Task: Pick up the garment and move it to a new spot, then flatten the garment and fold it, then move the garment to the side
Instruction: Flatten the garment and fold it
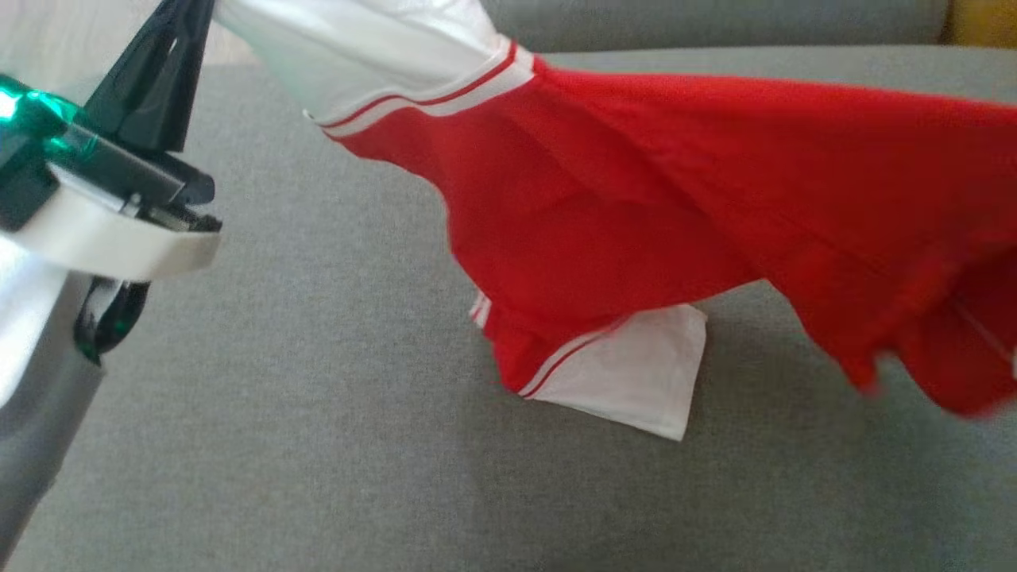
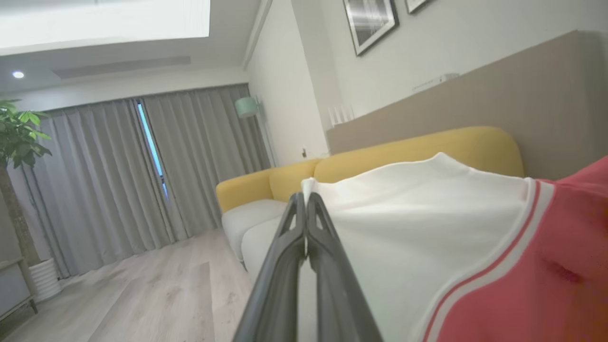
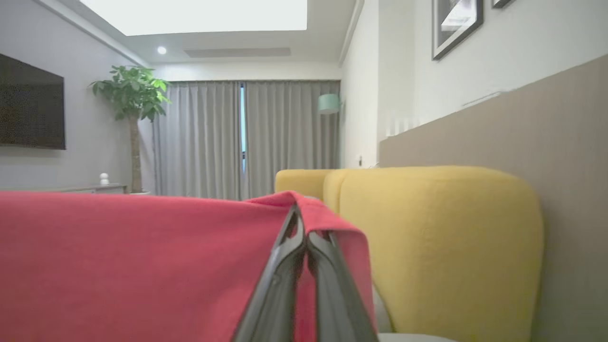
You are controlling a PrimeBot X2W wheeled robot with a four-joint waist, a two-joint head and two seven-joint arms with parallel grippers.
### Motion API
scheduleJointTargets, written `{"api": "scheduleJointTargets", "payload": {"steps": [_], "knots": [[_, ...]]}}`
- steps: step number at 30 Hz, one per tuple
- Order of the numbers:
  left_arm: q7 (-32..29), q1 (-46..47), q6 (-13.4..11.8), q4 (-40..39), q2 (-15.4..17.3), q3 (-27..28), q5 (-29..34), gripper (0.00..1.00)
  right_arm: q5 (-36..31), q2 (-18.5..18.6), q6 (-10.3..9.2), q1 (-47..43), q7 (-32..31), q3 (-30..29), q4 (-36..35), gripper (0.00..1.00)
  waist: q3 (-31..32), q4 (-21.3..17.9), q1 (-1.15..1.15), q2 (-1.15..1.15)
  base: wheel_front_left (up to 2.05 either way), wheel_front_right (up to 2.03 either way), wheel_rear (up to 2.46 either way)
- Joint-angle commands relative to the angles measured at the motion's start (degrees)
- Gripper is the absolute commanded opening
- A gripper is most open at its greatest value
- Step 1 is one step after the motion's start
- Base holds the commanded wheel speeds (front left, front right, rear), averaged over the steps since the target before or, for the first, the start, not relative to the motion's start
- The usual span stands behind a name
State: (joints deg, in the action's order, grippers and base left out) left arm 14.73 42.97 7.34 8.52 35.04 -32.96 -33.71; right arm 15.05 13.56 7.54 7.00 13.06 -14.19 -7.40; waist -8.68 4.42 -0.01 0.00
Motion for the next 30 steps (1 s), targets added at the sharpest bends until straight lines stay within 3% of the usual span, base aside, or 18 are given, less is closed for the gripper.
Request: {"api": "scheduleJointTargets", "payload": {"steps": [1,4,7,12,16,17,18,19,24,30], "knots": [[0.2,1.8,-0.5,-2.0,3.0,3.6,-0.7,0.0,-0.1,1.7,-0.05,0.6,-1.0,0.4,-2.8,0.0,0.7,0.0,0.01,0.0,0.0,0.0,0.0],[-1.8,0.4,-0.5,-5.9,3.5,3.1,-2.3,0.0,0.4,2.2,-0.05,1.0,-5.9,0.4,-4.6,0.0,0.9,0.2,0.01,0.0,0.0,0.0,0.0],[-4.5,0.0,-0.4,-7.9,2.8,0.6,-3.0,0.0,0.6,2.5,-0.05,3.3,-9.7,3.4,-0.4,0.0,0.2,0.9,0.01,0.0,0.0,0.0,0.0],[-5.9,1.4,-0.1,-5.6,-1.3,-4.2,-4.2,0.0,1.9,3.4,-0.05,9.7,-13.8,11.6,15.4,0.0,-2.3,2.7,0.01,0.0,0.0,0.0,0.0],[-4.4,3.0,0.1,-0.6,-4.7,-7.4,-4.6,0.0,3.9,3.0,-0.05,15.5,-12.0,16.0,29.8,0.0,-3.8,3.5,0.01,0.0,0.0,0.0,0.0],[-3.7,3.4,0.1,0.8,-5.3,-7.8,-4.7,0.0,4.2,2.8,-0.05,16.7,-10.9,17.0,32.7,0.16,-4.2,3.6,0.01,0.0,0.0,0.0,0.0],[-3.0,3.9,0.1,2.2,-6.0,-8.3,-4.7,0.0,4.6,2.5,-0.05,17.7,-9.7,17.5,35.3,0.4,-4.3,3.6,0.01,0.0,0.0,0.0,0.0],[-2.4,4.3,0.1,3.4,-6.5,-8.8,-4.5,0.0,5.2,2.2,-0.05,18.6,-8.3,17.9,37.4,1.0,-4.5,3.7,0.01,0.0,0.0,0.0,0.0],[-0.5,5.5,0.1,7.7,-7.8,-10.1,-3.8,0.0,11.6,3.2,-0.05,18.3,-4.4,21.0,41.2,1.0,-4.4,3.2,0.01,0.0,0.0,0.0,0.0],[0.2,5.3,0.1,10.2,-7.7,-8.9,-3.1,0.0,22.5,8.4,-0.05,9.3,-5.2,27.4,32.7,1.0,-4.1,2.7,0.01,0.0,0.0,0.0,0.0]]}}
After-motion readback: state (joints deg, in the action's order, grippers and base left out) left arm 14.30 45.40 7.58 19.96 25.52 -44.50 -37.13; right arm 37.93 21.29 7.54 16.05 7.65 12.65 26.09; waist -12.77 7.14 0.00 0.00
